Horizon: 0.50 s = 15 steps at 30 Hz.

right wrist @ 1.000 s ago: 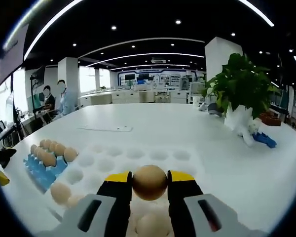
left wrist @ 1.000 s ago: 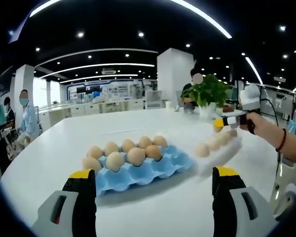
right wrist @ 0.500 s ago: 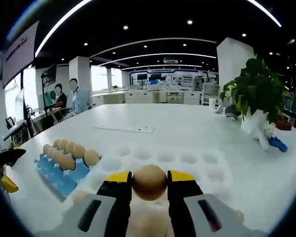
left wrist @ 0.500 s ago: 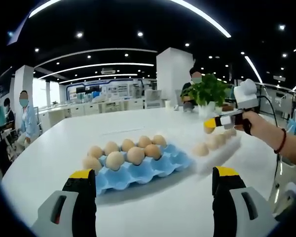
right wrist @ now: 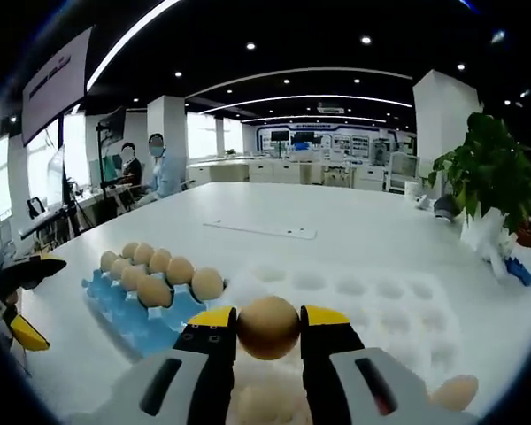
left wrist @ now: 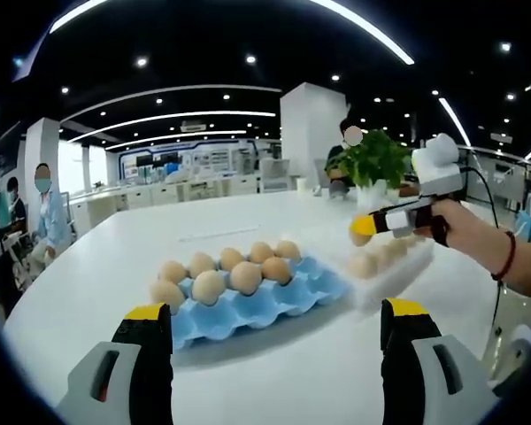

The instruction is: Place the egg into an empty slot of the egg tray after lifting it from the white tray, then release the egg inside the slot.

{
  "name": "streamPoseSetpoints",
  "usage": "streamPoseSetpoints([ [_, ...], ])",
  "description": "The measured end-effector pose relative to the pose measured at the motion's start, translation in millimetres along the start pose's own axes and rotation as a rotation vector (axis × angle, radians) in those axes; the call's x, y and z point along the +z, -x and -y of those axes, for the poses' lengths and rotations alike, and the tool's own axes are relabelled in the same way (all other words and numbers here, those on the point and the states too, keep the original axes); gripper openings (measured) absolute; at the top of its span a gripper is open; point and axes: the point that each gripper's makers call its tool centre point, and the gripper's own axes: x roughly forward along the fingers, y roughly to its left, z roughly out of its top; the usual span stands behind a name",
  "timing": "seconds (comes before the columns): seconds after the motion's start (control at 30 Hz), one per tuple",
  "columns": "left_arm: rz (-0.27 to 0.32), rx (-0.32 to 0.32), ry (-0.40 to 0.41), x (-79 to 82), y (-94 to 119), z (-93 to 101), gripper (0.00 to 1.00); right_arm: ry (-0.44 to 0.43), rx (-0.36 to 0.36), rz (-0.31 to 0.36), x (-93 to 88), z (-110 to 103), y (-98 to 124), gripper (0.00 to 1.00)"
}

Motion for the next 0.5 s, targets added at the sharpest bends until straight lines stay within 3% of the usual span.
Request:
streamPoseSetpoints([
  [0.23, 0.000, 0.004, 0.003, -0.2, 2, -2.1, 1.00, 0.031, 0.041, 0.001, 2.3, -25, -7, 0.29],
  [0.5, -0.001, 0.009, 0.003, -2.1, 5, -4.7, 1.00, 0.042, 0.071, 0.002, 5.1, -39, -14, 0.29],
])
